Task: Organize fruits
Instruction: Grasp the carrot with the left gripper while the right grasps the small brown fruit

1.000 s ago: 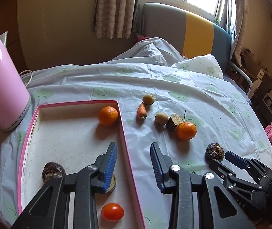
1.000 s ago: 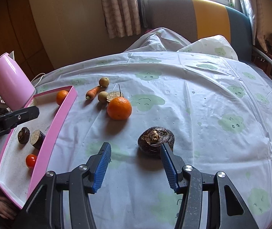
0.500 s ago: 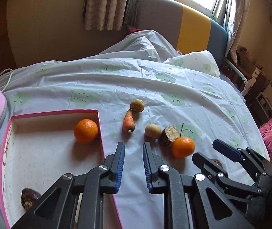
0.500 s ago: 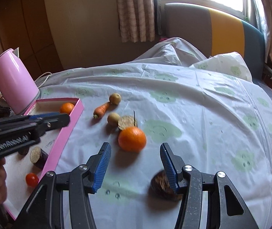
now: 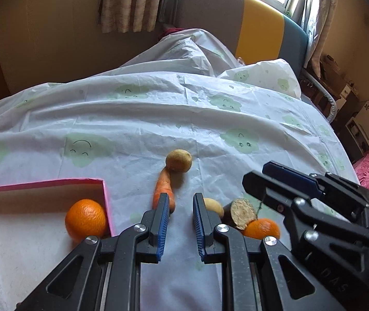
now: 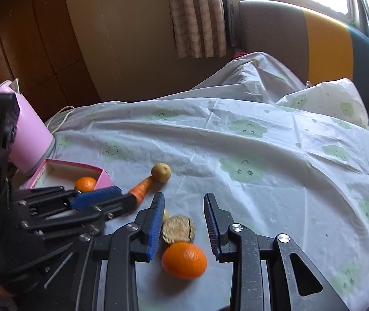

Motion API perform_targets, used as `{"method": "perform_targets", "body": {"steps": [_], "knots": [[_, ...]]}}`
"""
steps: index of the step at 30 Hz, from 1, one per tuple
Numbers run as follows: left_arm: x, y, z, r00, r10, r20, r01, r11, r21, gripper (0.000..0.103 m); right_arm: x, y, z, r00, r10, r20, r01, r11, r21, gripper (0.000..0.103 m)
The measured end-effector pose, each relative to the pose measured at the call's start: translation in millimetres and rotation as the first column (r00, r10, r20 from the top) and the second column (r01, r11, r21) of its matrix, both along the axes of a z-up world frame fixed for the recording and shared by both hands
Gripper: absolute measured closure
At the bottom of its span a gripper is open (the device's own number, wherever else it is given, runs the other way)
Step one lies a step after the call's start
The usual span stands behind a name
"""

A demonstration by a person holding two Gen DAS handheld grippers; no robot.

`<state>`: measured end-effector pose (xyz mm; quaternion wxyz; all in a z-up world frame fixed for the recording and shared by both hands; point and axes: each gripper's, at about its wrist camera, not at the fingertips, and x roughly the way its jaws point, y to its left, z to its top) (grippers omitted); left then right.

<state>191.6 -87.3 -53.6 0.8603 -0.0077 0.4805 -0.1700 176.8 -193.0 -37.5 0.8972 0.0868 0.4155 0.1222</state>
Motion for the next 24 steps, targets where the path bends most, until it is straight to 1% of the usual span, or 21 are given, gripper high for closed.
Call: {"method": "perform_targets", "body": {"steps": [2, 6, 8, 10, 13, 15, 19, 21, 23, 24], "knots": [[4.8, 1.4, -4.9, 1.0, 0.004, -0.017, -0.004, 1.0, -0.008, 0.086, 10.9, -0.4, -1.5, 1.0, 0.019, -0.014, -0.019, 1.0, 0.025, 0.077], [7.3, 2.0, -6.2, 1.0, -0.014, -0.003, 0.014, 1.0, -0.017, 0.086, 32.9, 3.4, -7.4, 0.996, 0.071, -0.051, -0.067, 0.994, 0.085, 0.077], [8.1, 3.7, -6.5, 1.0, -0.02, -0.003, 0.02, 0.999, -0.033, 0.086, 43.5, 7.6, -11.7, 0.992, 0.1, -0.073, -0.092, 0.989, 0.114, 0.077], [8.7, 4.9, -6.7, 1.0, -0.02, -0.002, 0.02, 0.999, -0.042, 0.086, 52.5, 12.4, -15.7, 0.99, 0.113, -0.089, -0.103, 0.988, 0.116, 0.077], [9.0, 7.2, -7.3, 1.0, -0.02, -0.002, 0.02, 0.998, -0.054, 0.086, 65.7, 18.5, -23.8, 0.983, 0.137, -0.126, -0.117, 0.981, 0.151, 0.077], [9.5, 8.3, -7.4, 1.0, -0.02, -0.004, 0.02, 0.998, -0.064, 0.086, 71.9, 23.3, -30.8, 0.977, 0.145, -0.153, -0.122, 0.981, 0.151, 0.077], [10.2, 10.9, -7.3, 1.0, -0.014, -0.005, 0.013, 0.998, -0.067, 0.084, 76.6, 25.8, -41.4, 0.974, 0.136, -0.179, -0.109, 0.982, 0.153, 0.076], [11.2, 12.2, -7.0, 1.0, -0.005, -0.007, 0.005, 0.998, -0.058, 0.081, 74.9, 25.4, -44.7, 0.974, 0.126, -0.186, -0.101, 0.986, 0.136, 0.083], [11.4, 12.2, -6.8, 1.0, -0.01, 0.004, 0.01, 0.999, -0.047, 0.077, 71.7, 22.3, -42.7, 0.98, 0.106, -0.168, -0.085, 0.988, 0.126, 0.088], [12.6, 11.5, -8.2, 1.0, -0.015, 0.0, 0.015, 0.999, -0.038, 0.077, 70.6, 20.1, -41.3, 0.982, 0.092, -0.163, -0.073, 0.99, 0.12, 0.095]]}}
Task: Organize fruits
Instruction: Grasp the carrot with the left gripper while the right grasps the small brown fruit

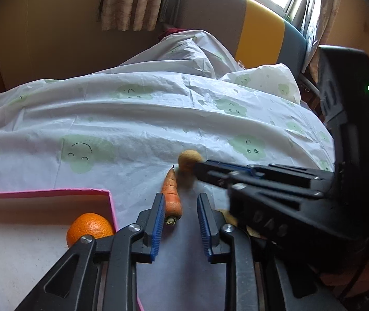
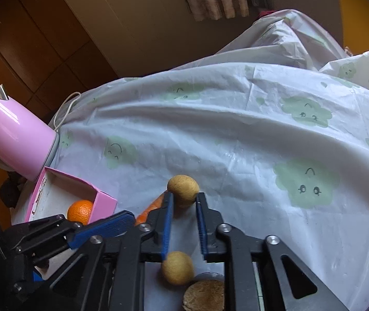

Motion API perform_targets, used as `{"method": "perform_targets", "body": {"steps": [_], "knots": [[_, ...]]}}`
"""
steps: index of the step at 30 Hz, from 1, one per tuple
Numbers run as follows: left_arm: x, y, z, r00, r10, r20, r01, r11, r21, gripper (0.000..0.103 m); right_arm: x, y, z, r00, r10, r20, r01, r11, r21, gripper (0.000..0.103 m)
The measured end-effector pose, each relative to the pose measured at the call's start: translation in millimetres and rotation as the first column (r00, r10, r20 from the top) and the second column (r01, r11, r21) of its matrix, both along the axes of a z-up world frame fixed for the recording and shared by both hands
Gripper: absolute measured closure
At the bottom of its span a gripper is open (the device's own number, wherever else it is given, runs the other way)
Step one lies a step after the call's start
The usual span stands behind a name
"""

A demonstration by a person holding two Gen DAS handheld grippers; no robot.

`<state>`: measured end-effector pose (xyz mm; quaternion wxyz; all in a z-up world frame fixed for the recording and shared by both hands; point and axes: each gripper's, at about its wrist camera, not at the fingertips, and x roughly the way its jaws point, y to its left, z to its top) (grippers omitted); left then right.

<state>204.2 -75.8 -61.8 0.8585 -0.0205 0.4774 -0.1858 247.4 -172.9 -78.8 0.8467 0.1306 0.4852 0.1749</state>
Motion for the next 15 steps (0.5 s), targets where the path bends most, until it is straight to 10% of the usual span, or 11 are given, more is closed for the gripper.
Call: {"method": "perform_targets", "body": {"steps": [10, 15], "knots": [[3.8, -1.2, -3.8, 1.0, -0.018, 0.002, 0.018, 0.998, 0.059, 0.074, 0.5, -16.0, 2.8, 0.999, -0.031, -0.007, 0.031, 0.999, 0.037, 0.096], [6.6, 0.1, -5.2, 1.0, -0.009, 0.003, 0.008, 0.997, 0.076, 0.08, 7.4, -5.9, -0.3, 1.0, -0.014, -0.015, 0.015, 0.999, 0.048, 0.061]]}}
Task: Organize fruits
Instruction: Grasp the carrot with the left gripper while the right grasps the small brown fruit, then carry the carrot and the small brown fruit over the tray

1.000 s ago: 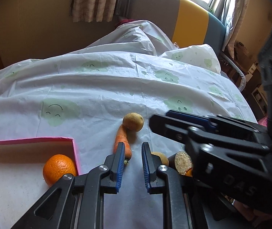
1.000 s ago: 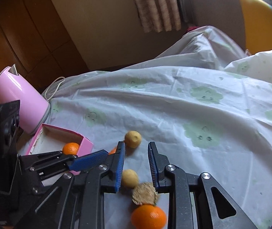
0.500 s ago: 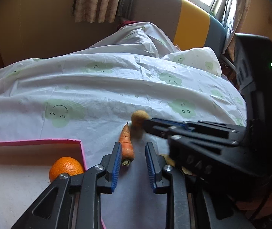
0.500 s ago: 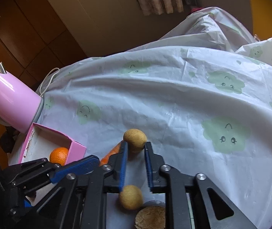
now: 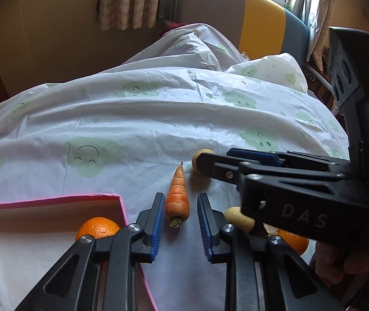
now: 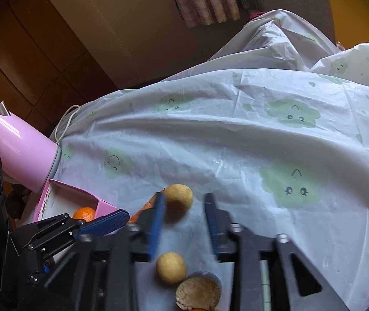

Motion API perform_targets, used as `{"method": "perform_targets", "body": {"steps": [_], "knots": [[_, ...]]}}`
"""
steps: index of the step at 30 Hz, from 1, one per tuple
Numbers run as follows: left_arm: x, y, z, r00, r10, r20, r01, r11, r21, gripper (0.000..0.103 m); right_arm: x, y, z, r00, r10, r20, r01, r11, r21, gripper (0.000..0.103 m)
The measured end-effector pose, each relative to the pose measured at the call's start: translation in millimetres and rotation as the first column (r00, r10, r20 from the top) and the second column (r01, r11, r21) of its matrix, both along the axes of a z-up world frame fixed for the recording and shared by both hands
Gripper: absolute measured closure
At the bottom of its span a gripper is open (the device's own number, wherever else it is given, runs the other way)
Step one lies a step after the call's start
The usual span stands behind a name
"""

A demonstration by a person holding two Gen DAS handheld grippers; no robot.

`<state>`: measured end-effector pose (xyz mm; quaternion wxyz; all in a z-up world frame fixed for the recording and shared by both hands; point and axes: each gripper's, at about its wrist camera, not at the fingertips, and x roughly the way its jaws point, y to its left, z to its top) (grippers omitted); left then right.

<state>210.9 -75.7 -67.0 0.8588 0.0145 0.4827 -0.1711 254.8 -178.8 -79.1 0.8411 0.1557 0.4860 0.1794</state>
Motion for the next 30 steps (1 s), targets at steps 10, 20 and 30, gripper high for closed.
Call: {"method": "perform_targets", "body": {"steps": [10, 20, 30], "knots": [[-0.6, 1.0, 1.7, 1.0, -0.003, 0.005, 0.004, 1.0, -0.006, 0.085, 0.0, 7.2, -4.3, 1.0, 0.006, 0.016, -0.005, 0.997, -0.076, 0.076], [-23.1, -0.5, 34.0, 0.998, -0.006, 0.057, 0.009, 0.998, -0.054, 0.085, -31.5, -32.7, 27.0, 0.992, -0.102, 0.08, 0.106, 0.993, -0.045, 0.076], [-64.7, 20.5, 77.1, 0.992, 0.058, 0.112, -0.05, 0.996, -0.068, 0.085, -84.3, -25.9, 46.9, 0.989, -0.091, 0.113, 0.095, 0.995, -0.033, 0.076]]}}
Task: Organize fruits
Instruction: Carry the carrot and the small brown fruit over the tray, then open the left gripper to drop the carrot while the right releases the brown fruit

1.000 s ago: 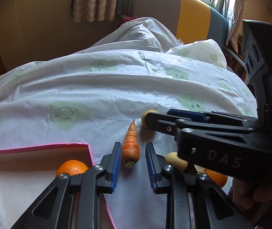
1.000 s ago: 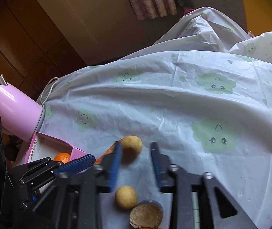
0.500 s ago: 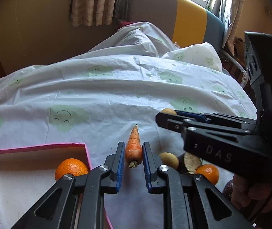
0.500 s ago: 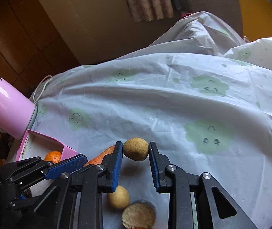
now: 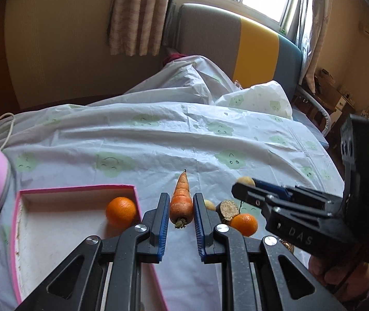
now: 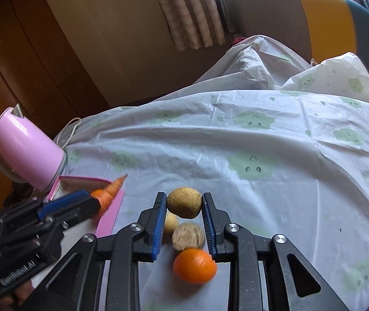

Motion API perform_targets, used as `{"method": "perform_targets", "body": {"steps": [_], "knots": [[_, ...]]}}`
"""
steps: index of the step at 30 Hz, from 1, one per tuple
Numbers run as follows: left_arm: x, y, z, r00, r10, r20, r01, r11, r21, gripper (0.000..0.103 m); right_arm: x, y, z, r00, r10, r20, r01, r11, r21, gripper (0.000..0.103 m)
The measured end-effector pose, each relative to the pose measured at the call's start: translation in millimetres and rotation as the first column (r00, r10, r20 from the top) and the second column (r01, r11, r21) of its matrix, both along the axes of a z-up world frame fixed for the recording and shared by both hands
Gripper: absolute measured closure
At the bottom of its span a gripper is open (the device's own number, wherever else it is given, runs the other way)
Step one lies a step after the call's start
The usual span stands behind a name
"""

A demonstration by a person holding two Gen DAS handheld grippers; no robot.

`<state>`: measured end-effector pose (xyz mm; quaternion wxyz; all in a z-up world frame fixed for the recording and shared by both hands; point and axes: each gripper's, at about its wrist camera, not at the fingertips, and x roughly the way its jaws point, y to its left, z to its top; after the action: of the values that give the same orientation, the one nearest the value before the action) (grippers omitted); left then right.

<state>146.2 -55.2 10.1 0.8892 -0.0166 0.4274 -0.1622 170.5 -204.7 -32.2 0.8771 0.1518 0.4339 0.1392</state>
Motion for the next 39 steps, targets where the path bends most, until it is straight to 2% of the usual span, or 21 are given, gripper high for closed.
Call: {"method": "perform_targets", "body": {"steps": [5, 15, 20, 22, 26, 33, 35, 39], "knots": [[-22.3, 30.1, 8.1, 0.997, 0.072, 0.013, -0.072, 0.997, -0.001, 0.085, -25.4, 16.6, 6.4, 0.999, 0.034, 0.011, -0.034, 0.999, 0.012, 0.076], [-61.1, 80.0, 1.6, 0.983, 0.183, 0.027, -0.183, 0.983, 0.004, 0.085, -65.6, 68.7, 11.6, 0.99, 0.141, 0.023, -0.142, 0.99, 0.009, 0.076], [-64.9, 99.8, -7.8, 0.975, 0.222, -0.005, -0.222, 0.975, -0.024, 0.085, -77.9, 92.5, 11.1, 0.981, 0.191, 0.022, -0.191, 0.981, -0.012, 0.076], [-62.4, 108.5, -11.4, 0.973, 0.23, -0.024, -0.231, 0.972, -0.044, 0.089, -80.6, 100.4, 11.0, 0.978, 0.208, 0.021, -0.208, 0.978, -0.02, 0.076], [-55.6, 123.6, -14.6, 0.965, 0.258, -0.046, -0.261, 0.962, -0.079, 0.089, -79.7, 111.0, 11.8, 0.975, 0.221, 0.019, -0.22, 0.975, -0.034, 0.076], [-48.4, 139.5, -16.5, 0.951, 0.306, -0.046, -0.309, 0.948, -0.074, 0.089, -72.7, 127.5, 12.6, 0.967, 0.253, 0.015, -0.252, 0.965, -0.069, 0.076], [-49.8, 146.2, -16.6, 0.946, 0.321, -0.056, -0.324, 0.943, -0.071, 0.085, -72.3, 130.5, 13.1, 0.966, 0.259, 0.017, -0.257, 0.964, -0.069, 0.076], [-56.5, 155.3, -15.5, 0.933, 0.356, -0.054, -0.358, 0.933, -0.037, 0.084, -69.5, 135.8, 8.4, 0.964, 0.265, 0.002, -0.264, 0.962, -0.067, 0.076]]}}
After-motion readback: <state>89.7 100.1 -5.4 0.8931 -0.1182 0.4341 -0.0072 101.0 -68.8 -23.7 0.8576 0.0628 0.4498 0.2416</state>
